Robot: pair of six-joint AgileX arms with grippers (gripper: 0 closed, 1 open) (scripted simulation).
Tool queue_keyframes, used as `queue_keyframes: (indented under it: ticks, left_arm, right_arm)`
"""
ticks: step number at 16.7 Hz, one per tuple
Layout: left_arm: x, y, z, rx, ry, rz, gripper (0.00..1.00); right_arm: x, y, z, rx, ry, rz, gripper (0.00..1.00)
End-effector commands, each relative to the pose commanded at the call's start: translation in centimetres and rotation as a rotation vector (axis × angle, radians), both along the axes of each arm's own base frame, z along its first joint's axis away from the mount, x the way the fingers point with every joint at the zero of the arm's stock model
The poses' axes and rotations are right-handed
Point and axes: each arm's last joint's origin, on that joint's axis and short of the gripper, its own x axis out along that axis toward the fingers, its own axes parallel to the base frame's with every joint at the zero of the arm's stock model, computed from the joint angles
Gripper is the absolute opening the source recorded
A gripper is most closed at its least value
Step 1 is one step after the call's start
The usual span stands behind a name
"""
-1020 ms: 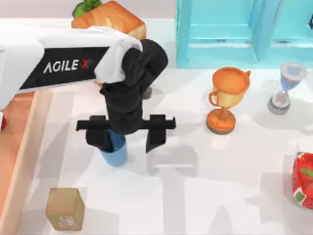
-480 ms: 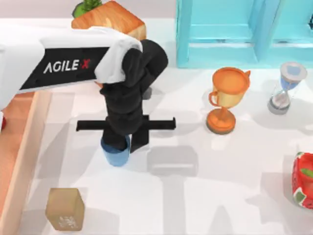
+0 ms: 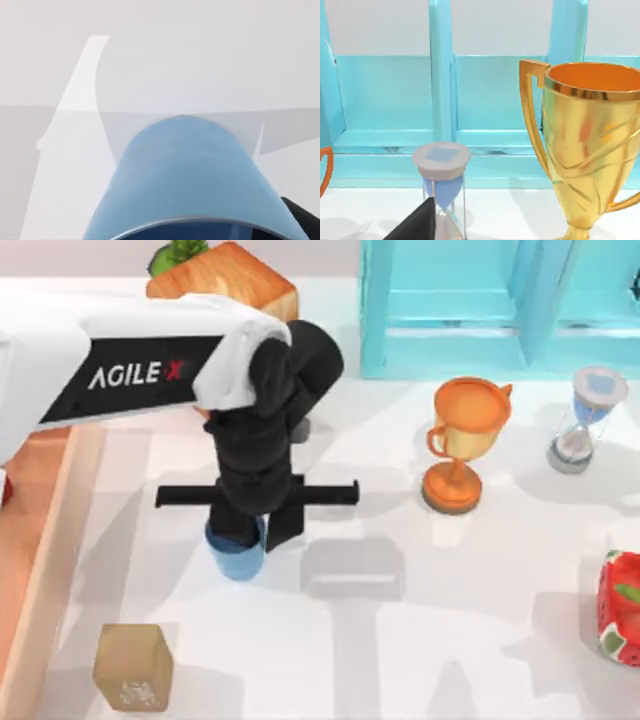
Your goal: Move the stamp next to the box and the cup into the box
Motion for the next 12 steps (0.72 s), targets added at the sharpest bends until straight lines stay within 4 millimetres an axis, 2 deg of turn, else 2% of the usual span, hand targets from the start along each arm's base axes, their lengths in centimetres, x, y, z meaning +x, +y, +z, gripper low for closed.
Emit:
queue_keyframes:
  ticks: [3, 9, 12]
  left_arm:
    - [0.3, 1.6, 2.0, 0.001, 0.002, -0.017, 0.0]
    - [0.5, 8.4, 8.7, -0.001, -0.001, -0.001, 0.0]
    - [0.2, 9.9, 9.9, 0.0, 0.0, 0.001, 0.0]
  right_arm:
    - [0.0, 0.0, 0.0, 0.0, 0.0, 0.0, 1.0]
    - [0.0, 0.0, 0.0, 0.0, 0.0, 0.0, 1.0]
    - [0.0, 0.0, 0.0, 0.0, 0.0, 0.0, 1.0]
